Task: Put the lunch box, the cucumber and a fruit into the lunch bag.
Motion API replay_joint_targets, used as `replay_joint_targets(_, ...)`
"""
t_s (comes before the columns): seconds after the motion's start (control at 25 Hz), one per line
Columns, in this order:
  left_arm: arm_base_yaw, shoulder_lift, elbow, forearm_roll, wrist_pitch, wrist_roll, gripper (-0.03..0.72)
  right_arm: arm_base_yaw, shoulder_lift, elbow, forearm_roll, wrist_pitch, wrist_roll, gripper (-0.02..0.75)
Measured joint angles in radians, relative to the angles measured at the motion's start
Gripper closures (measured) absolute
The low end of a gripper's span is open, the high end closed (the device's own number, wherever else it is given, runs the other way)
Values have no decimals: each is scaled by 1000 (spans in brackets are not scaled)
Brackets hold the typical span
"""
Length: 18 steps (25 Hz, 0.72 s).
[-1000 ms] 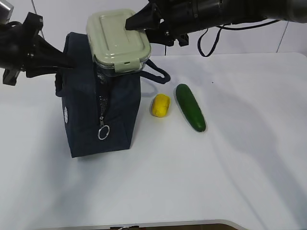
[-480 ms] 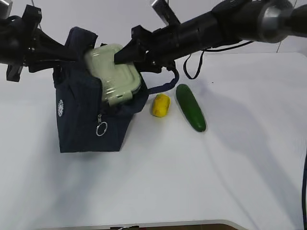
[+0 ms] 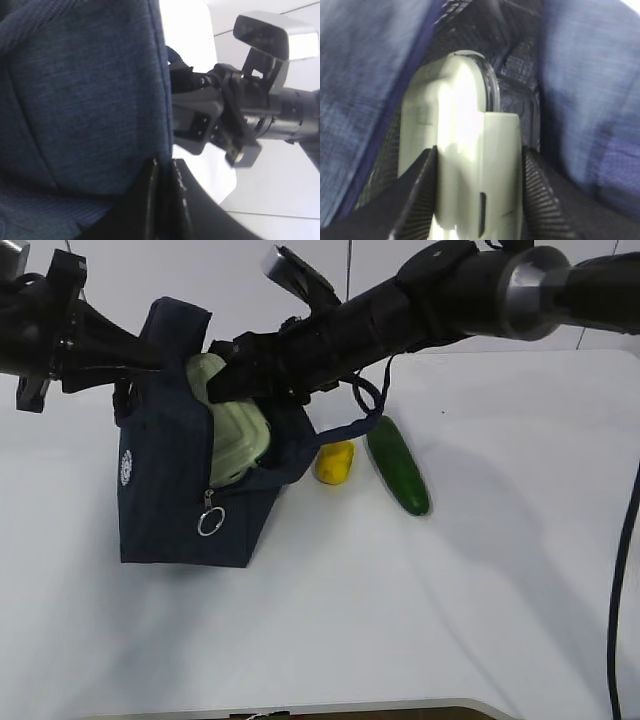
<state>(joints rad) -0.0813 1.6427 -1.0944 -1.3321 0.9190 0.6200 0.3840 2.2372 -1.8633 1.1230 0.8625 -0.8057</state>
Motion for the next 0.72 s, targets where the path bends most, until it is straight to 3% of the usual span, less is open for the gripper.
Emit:
replay_joint_targets(0.48, -3, 0, 0, -2, 16, 0, 683, 48, 17, 0, -9, -132, -44, 360)
replay_joint_targets(0.72, -3, 0, 0, -2, 13, 0, 683, 48, 17, -2, 14, -122, -44, 299)
